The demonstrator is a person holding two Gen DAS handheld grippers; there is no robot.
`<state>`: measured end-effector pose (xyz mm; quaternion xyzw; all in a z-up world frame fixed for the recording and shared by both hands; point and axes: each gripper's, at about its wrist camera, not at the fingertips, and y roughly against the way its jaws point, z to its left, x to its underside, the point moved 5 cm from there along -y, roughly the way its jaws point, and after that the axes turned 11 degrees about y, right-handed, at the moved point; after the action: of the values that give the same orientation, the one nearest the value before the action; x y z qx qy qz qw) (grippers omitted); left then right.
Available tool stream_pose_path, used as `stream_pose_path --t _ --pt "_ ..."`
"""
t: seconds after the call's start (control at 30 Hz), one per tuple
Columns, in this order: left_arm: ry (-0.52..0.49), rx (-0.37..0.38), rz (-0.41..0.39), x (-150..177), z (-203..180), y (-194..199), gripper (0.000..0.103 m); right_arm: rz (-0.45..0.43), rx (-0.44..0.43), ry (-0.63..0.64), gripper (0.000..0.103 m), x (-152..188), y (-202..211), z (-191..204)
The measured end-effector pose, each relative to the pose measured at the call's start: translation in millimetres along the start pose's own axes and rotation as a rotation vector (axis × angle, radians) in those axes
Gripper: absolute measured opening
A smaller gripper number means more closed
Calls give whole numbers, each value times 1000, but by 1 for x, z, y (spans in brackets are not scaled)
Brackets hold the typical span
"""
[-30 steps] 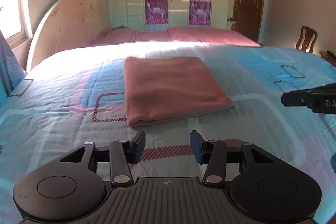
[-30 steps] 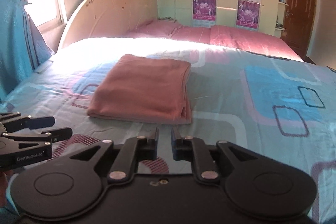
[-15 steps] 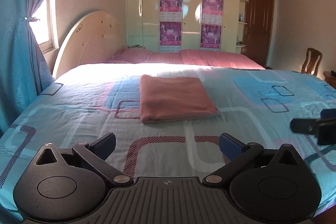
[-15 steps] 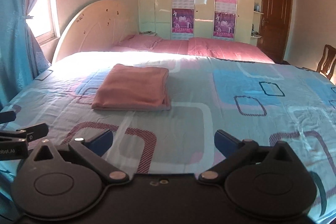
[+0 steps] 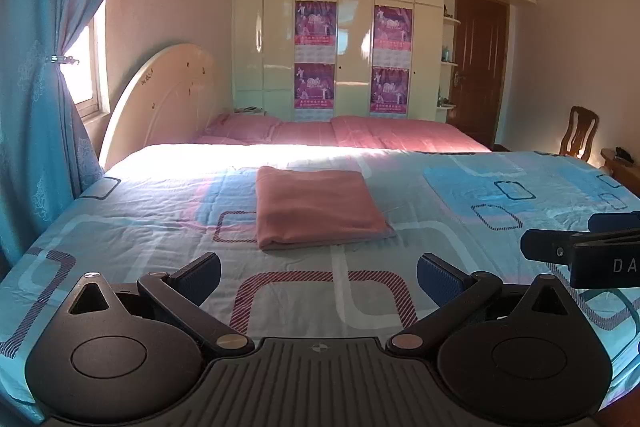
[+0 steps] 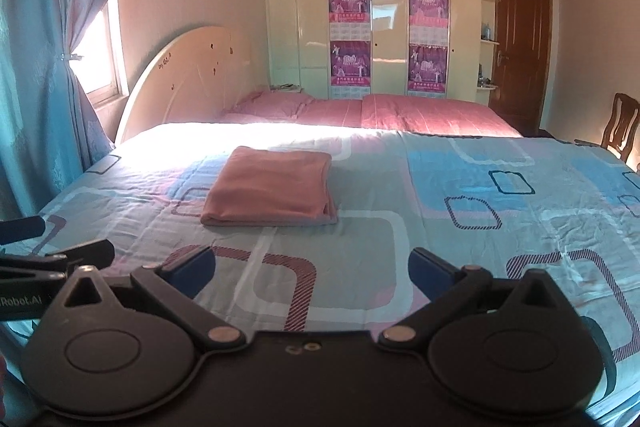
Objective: Fold small clothes
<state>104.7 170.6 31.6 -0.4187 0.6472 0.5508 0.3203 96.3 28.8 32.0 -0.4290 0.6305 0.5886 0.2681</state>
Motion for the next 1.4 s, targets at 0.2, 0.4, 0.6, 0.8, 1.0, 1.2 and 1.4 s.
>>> stream_pose_path --t 0.2,0.4,0.6,0.8,1.0,1.2,1.4 --pt "7 -3 -10 0 -2 6 103 -11 -3 7 102 -3 2 4" --pt "5 -5 -14 -1 -1 8 103 -15 -3 7 102 -2 4 5" --pt "2 -3 -14 -1 -6 10 103 -11 3 4 102 -1 5 4" --pt "3 -4 -17 -1 -7 11 103 -13 7 4 102 0 6 1" --pt "2 -14 -20 -1 -8 11 103 -21 5 5 102 0 9 -4" --pt "0 -14 -21 -1 -8 10 103 -20 2 6 102 -1 9 -4" --pt "1 -20 -23 -2 -7 9 103 -21 2 7 102 -1 9 -5"
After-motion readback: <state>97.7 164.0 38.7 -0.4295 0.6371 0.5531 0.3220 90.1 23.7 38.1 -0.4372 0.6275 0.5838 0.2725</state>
